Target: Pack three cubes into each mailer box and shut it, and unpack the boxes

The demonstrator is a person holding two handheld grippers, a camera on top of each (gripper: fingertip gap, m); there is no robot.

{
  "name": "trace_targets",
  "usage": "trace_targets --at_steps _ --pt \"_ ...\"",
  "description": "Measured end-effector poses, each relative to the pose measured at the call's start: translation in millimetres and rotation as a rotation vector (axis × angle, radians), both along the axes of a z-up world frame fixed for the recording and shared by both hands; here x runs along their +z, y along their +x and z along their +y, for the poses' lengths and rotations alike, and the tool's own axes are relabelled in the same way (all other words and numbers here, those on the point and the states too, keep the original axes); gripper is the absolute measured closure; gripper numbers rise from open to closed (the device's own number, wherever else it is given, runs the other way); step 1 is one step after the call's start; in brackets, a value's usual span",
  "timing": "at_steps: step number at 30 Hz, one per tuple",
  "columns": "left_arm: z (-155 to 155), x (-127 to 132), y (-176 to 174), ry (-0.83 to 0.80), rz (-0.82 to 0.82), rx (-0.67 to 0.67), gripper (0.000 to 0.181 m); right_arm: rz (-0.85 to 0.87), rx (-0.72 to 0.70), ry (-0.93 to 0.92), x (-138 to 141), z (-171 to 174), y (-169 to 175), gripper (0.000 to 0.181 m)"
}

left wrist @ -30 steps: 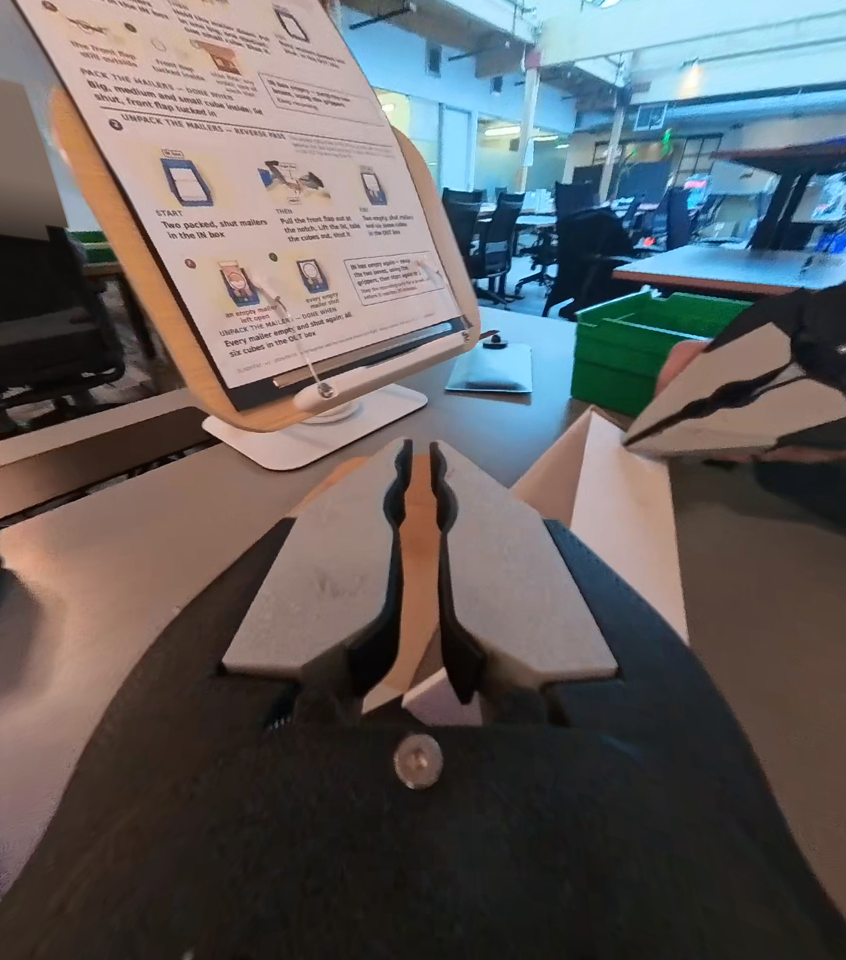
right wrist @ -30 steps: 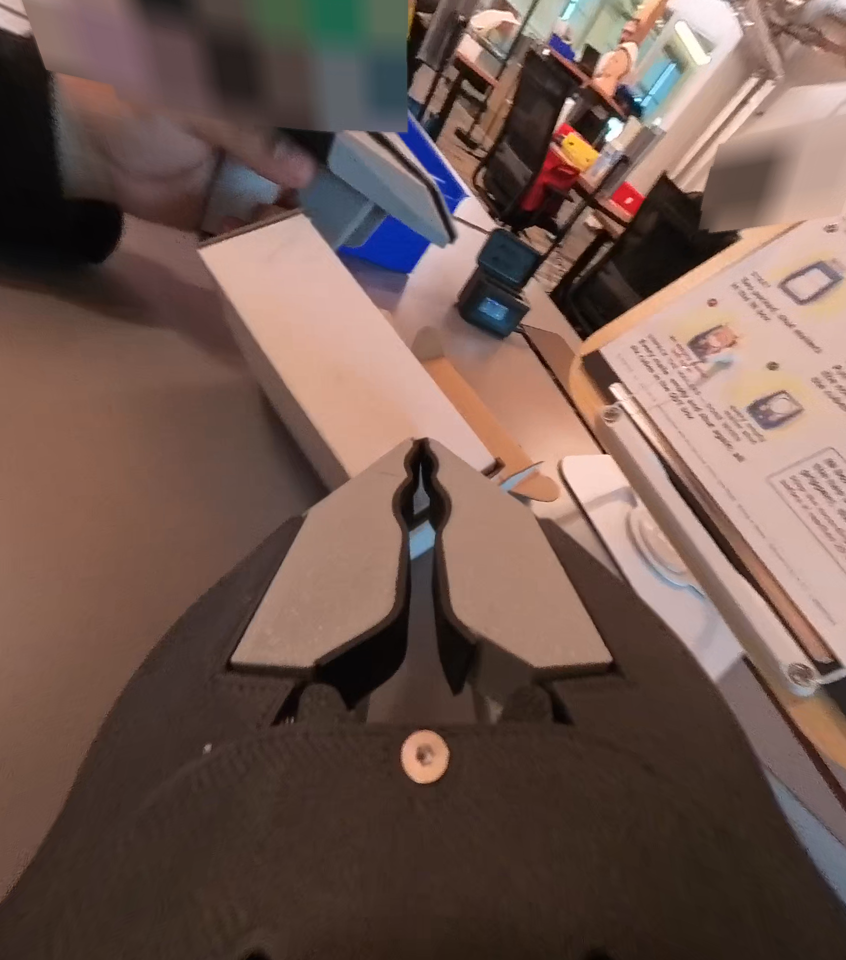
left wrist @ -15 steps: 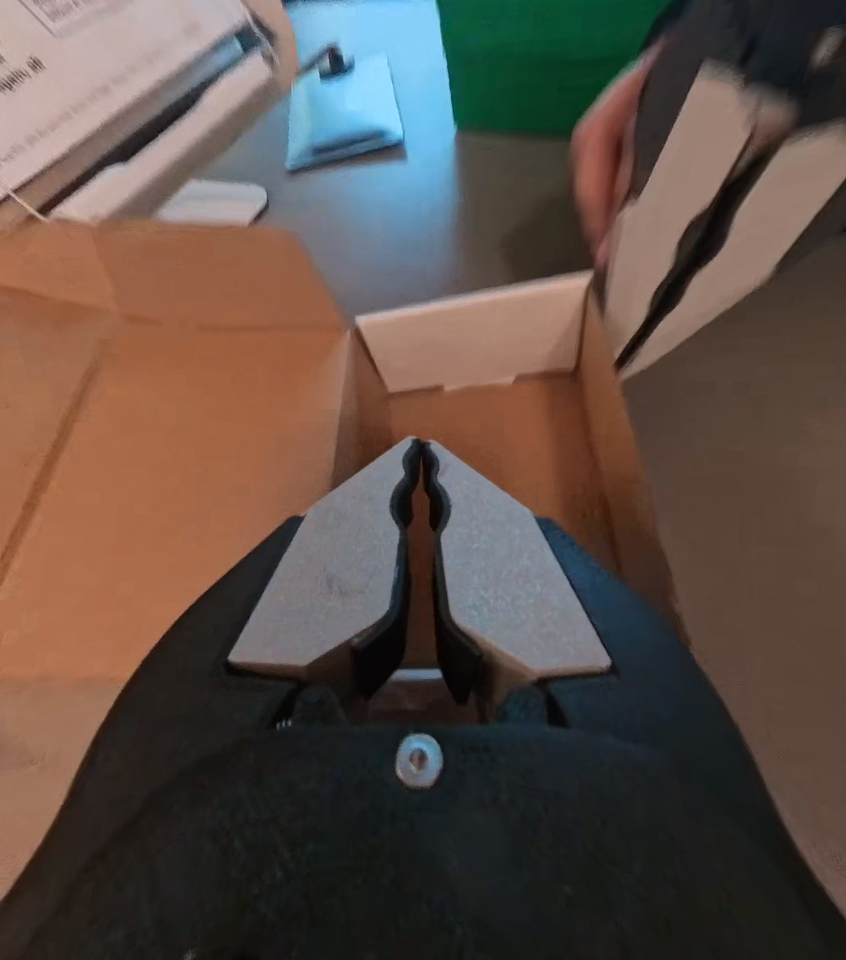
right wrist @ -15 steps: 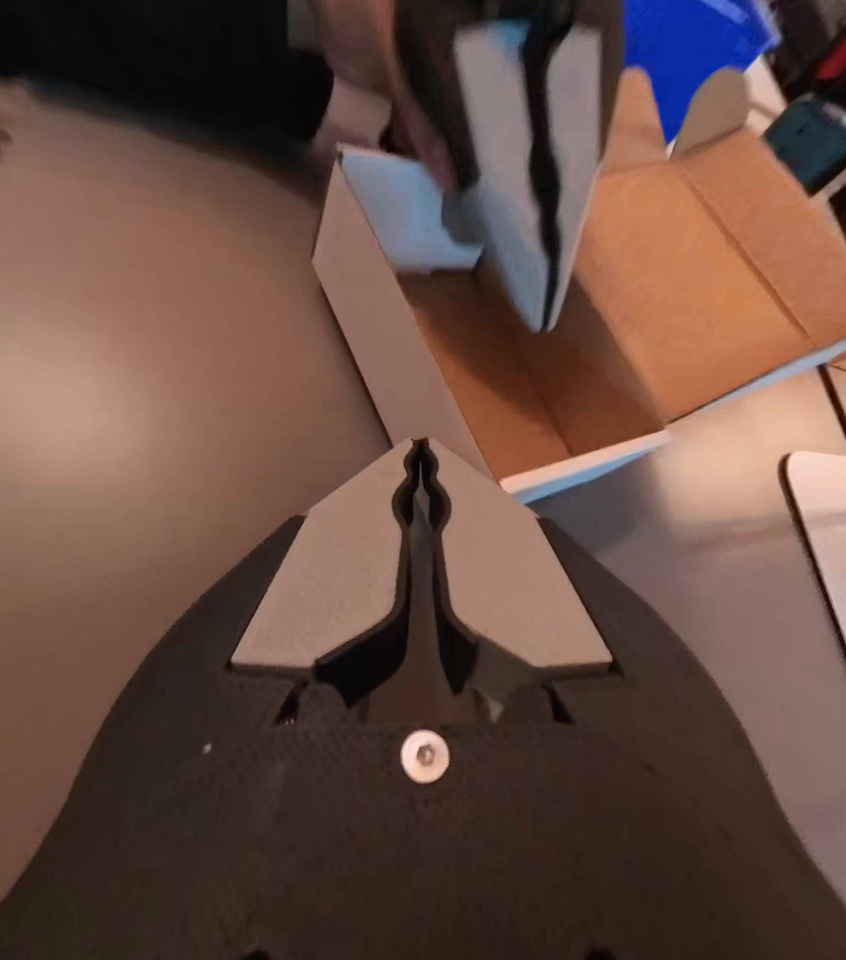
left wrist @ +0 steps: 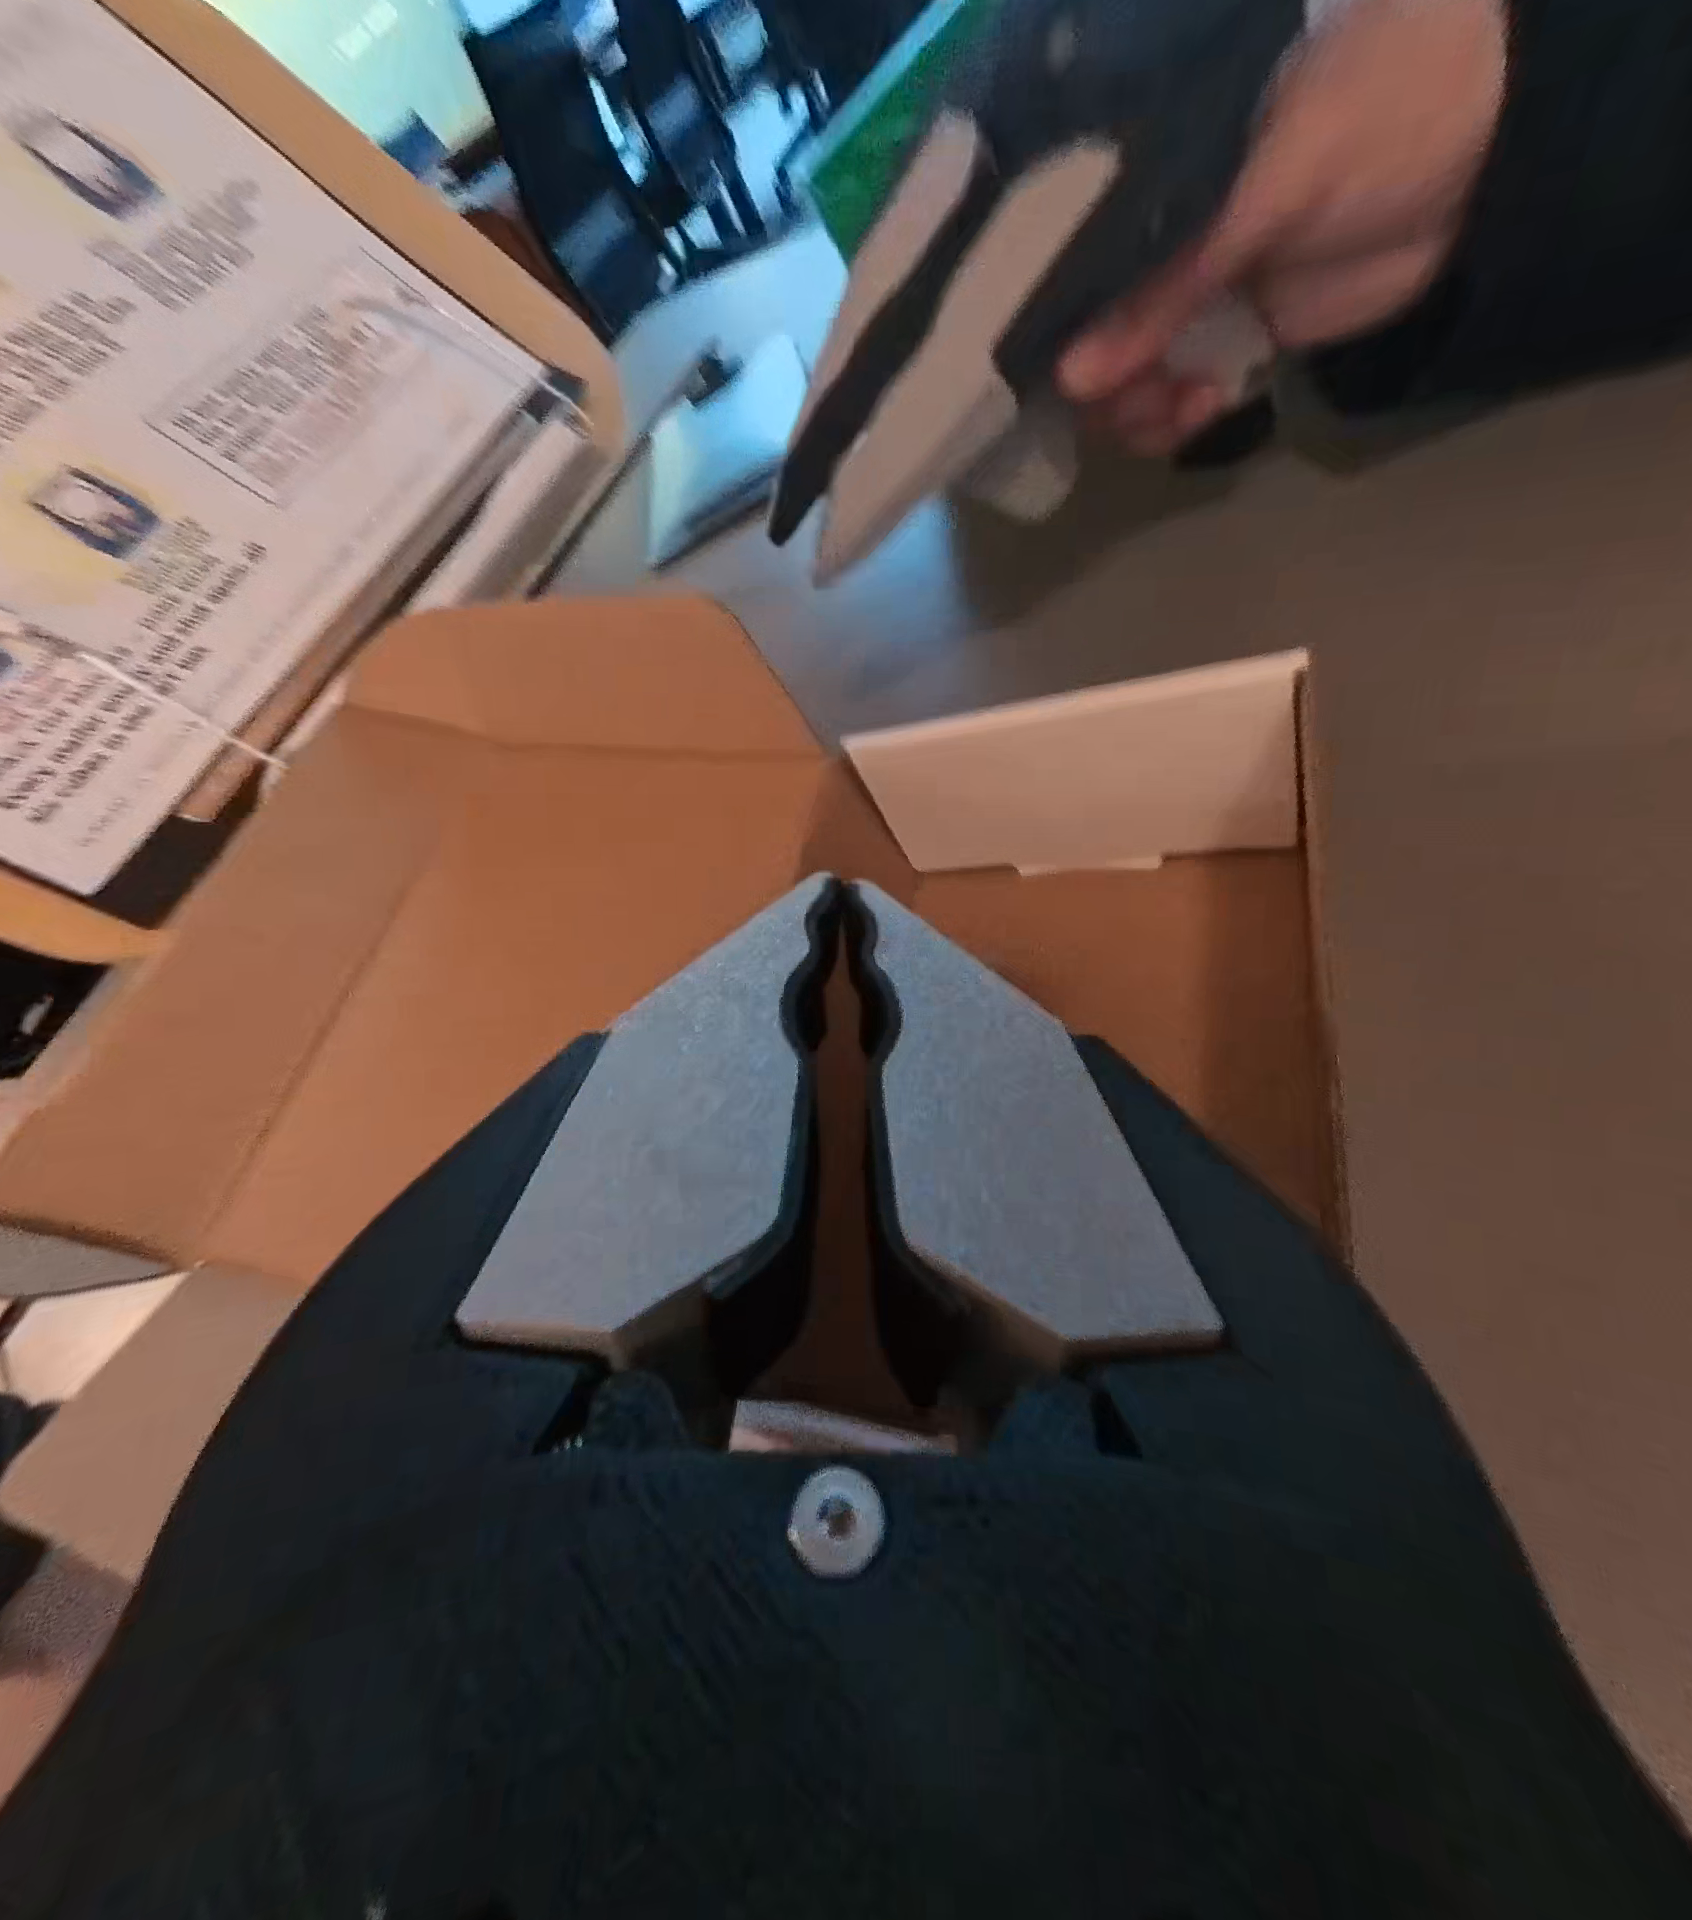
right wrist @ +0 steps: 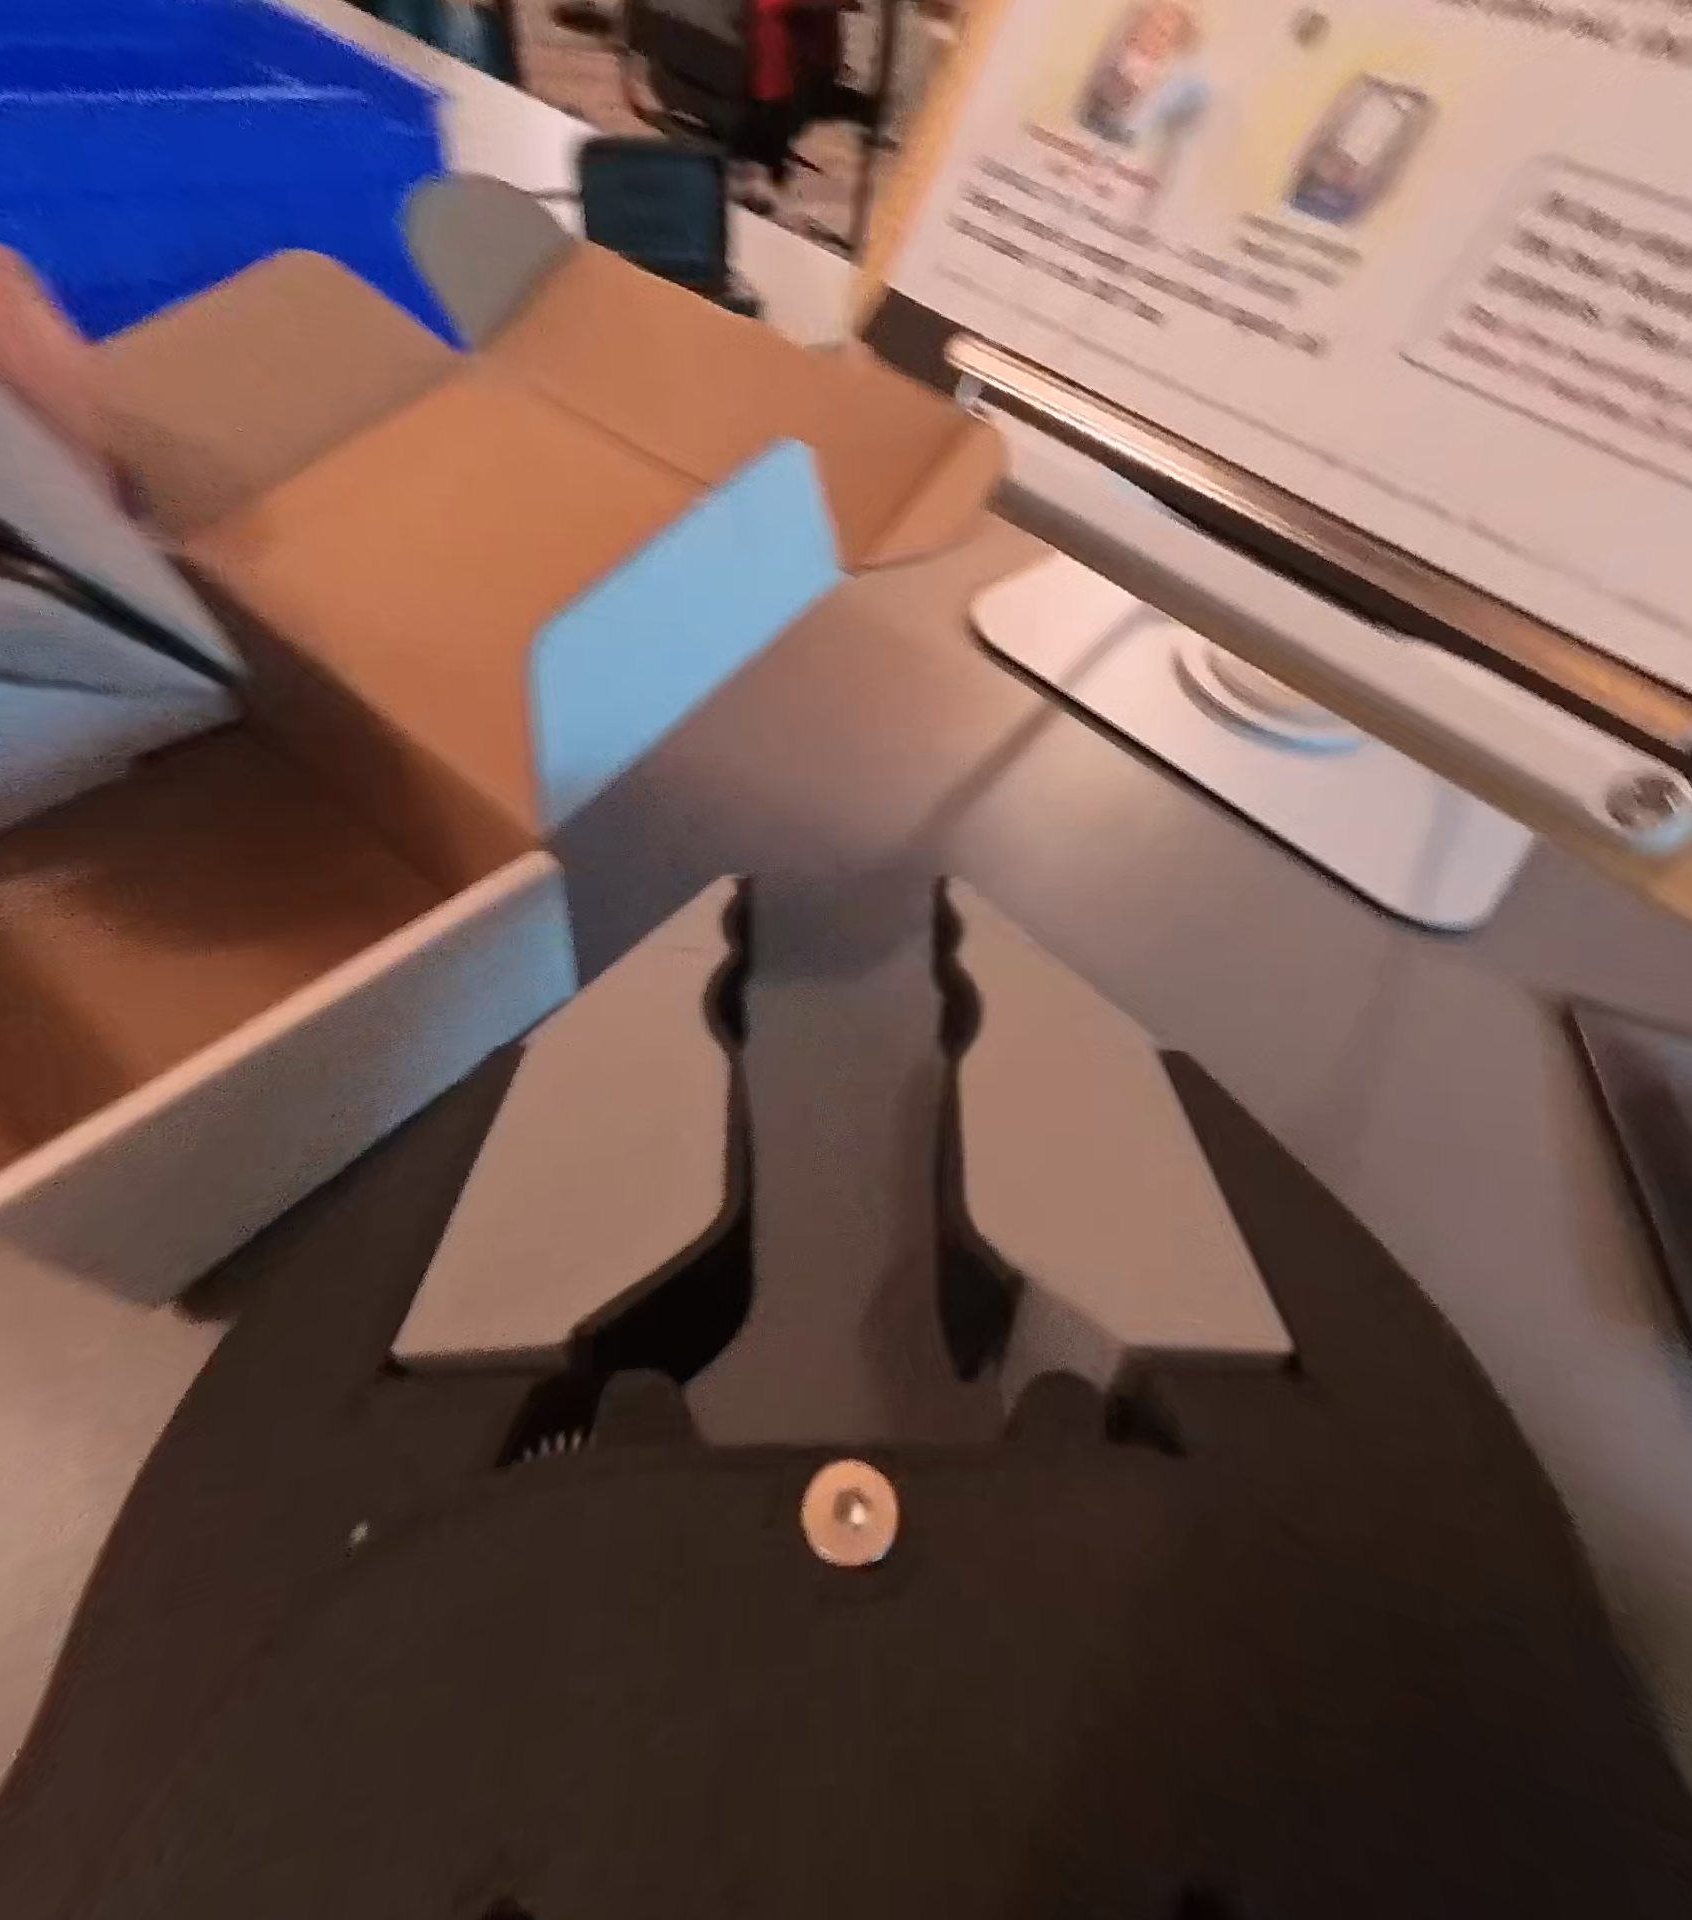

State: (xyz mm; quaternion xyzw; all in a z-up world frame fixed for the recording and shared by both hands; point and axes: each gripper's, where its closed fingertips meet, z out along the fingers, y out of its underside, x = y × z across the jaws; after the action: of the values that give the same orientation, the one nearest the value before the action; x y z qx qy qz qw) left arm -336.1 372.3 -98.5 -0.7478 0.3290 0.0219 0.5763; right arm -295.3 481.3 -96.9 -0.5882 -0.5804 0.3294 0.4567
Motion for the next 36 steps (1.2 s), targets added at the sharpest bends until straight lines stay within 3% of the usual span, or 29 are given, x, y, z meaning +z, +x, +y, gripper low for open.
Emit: trace_targets --at_steps 3,8,13,16,20,28,33,36 --pt "0 20 -14 0.071 -0.083 0.059 0.181 -0.039 -0.094 -0.031 -16 23 1 0.13" --pt "0 34 -32 0.128 -0.171 0.123 0.179 -0.055 -0.123 -0.054 -25 33 0 0.129" --pt "0 24 -30 0.082 -0.175 0.108 0.18 -0.054 -0.117 -0.062 -26 33 -1 0.131" --pt "0 5 -22 0.022 -0.061 0.073 0.181 -0.066 -0.098 -0.061 -28 30 -2 0.133" --pt "1 -23 -16 -0.036 0.125 0.063 0.181 0.02 0.012 -0.098 -15 10 -7 0.144" --pt "0 -25 -3 -0.035 0.128 -0.001 0.181 0.074 0.234 -0.332 -7 -40 -19 0.124" --pt "-2 -28 13 -0.046 0.128 -0.069 0.181 0.247 0.334 -0.64 20 -46 -19 0.118" --pt "-3 -26 24 -0.034 0.119 -0.111 0.181 0.272 0.358 -0.721 23 -47 -20 0.113"
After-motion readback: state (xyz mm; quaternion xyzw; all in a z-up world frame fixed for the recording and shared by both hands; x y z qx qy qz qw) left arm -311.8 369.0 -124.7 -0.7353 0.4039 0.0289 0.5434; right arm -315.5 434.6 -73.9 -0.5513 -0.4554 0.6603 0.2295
